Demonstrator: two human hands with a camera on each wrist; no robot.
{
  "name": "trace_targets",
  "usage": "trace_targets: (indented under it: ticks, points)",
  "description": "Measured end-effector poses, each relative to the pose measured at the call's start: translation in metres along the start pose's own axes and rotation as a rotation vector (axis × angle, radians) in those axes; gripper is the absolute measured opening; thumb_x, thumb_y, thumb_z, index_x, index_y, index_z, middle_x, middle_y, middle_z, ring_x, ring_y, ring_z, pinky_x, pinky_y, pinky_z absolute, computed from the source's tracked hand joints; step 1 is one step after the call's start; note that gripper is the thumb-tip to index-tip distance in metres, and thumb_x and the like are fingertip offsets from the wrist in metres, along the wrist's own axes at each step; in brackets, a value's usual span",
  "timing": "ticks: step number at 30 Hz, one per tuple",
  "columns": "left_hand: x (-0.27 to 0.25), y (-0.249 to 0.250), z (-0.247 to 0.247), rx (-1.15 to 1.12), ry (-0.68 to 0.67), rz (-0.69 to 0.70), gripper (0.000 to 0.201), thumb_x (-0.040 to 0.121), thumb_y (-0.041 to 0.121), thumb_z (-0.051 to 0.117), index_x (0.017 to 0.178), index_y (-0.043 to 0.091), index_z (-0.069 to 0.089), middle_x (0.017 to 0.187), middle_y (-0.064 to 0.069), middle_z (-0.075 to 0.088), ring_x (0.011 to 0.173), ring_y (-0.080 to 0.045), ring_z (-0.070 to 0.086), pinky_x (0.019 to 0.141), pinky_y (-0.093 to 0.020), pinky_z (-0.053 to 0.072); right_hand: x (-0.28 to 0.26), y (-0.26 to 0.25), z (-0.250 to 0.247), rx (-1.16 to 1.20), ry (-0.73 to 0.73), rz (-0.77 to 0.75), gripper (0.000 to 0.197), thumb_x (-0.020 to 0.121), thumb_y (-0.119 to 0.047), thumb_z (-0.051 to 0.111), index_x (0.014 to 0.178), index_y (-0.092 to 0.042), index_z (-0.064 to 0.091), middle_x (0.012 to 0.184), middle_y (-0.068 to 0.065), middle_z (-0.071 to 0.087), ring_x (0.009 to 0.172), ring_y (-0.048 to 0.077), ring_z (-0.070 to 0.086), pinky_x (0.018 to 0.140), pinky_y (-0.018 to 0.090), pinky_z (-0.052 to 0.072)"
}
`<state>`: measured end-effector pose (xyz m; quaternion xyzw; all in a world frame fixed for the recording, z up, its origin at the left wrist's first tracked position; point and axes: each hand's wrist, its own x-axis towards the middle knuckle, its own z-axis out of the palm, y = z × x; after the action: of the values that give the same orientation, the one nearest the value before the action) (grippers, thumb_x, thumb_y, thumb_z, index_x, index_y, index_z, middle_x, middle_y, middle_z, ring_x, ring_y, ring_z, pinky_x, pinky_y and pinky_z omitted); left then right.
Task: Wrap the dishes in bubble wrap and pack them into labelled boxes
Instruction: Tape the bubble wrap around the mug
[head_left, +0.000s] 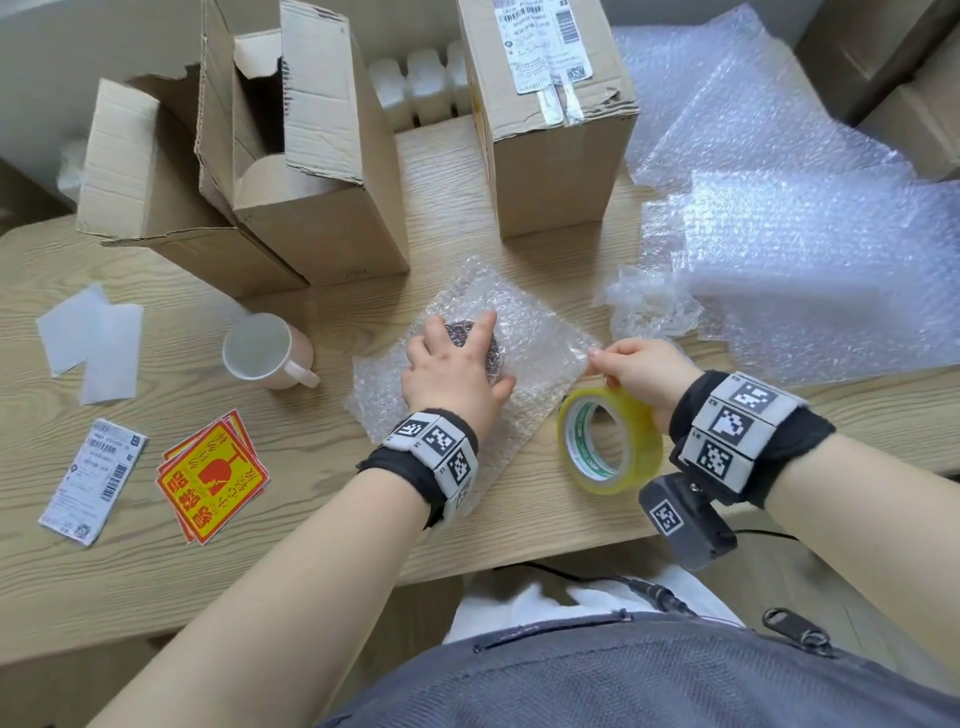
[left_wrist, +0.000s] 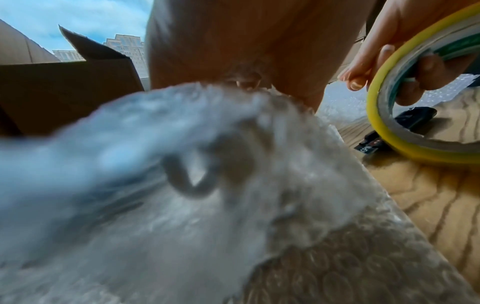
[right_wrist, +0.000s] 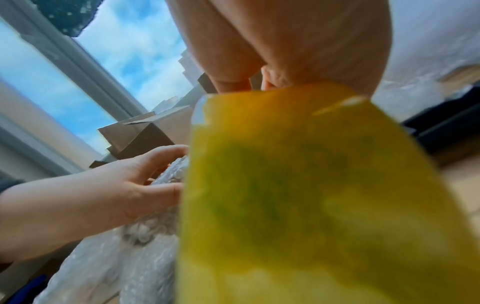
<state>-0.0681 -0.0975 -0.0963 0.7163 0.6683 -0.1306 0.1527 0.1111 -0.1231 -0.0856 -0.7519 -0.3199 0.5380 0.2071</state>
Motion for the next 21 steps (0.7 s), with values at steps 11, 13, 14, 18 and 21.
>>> trace_targets:
  ticks: [11, 13, 14, 18, 21]
  points:
    - [0.004, -0.017, -0.011, 0.244, 0.067, 0.162, 0.067, 0.084, 0.041, 0.058, 0.141, 0.044, 0.023, 0.155, -0.015, 0.011, 0.142, -0.036, 0.011, 0.116, -0.055, 0.01, 0.01, 0.009, -0.003, 0.075, -0.057, 0.031, 0.024, 0.093, -0.025, 0.058, 0.08, -0.008, 0.068, 0.061, -0.003, 0.05, 0.063, 0.011, 0.047, 0.087, 0.037, 0.045]
    - [-0.001, -0.007, -0.009, 0.344, 0.079, 0.195, 0.074, 0.086, 0.029, 0.053, 0.146, 0.04, 0.011, 0.157, -0.014, 0.001, 0.144, -0.035, -0.001, 0.115, -0.055, -0.003, 0.01, 0.011, -0.004, 0.095, -0.062, 0.032, 0.024, 0.093, -0.025, 0.058, 0.075, -0.011, 0.066, 0.061, -0.003, 0.049, 0.063, 0.011, 0.047, 0.085, 0.036, 0.046]
    - [-0.004, -0.001, -0.006, 0.382, 0.087, 0.233, 0.078, 0.085, 0.023, 0.052, 0.148, 0.037, 0.008, 0.157, -0.012, 0.001, 0.144, -0.033, -0.001, 0.114, -0.054, -0.008, 0.01, 0.013, -0.004, 0.104, -0.063, 0.034, 0.024, 0.093, -0.025, 0.058, 0.073, -0.012, 0.065, 0.061, -0.002, 0.049, 0.063, 0.012, 0.047, 0.085, 0.036, 0.046]
    - [-0.02, 0.017, 0.005, 0.41, 0.097, 0.395, 0.067, 0.082, 0.013, 0.048, 0.143, 0.026, 0.023, 0.149, -0.006, 0.015, 0.14, -0.027, 0.01, 0.116, -0.042, -0.009, 0.011, 0.018, -0.007, 0.13, -0.066, 0.046, 0.025, 0.091, -0.025, 0.061, 0.07, -0.012, 0.066, 0.064, 0.0, 0.052, 0.067, 0.015, 0.05, 0.085, 0.038, 0.048]
    - [-0.027, 0.024, 0.013, 0.406, 0.071, 0.458, 0.057, 0.09, 0.014, 0.038, 0.145, 0.019, 0.022, 0.151, -0.004, 0.015, 0.141, -0.025, 0.01, 0.116, -0.038, -0.005, 0.012, 0.022, -0.008, 0.121, -0.069, 0.037, 0.026, 0.091, -0.026, 0.061, 0.074, -0.008, 0.066, 0.065, -0.001, 0.053, 0.068, 0.014, 0.051, 0.083, 0.035, 0.047]
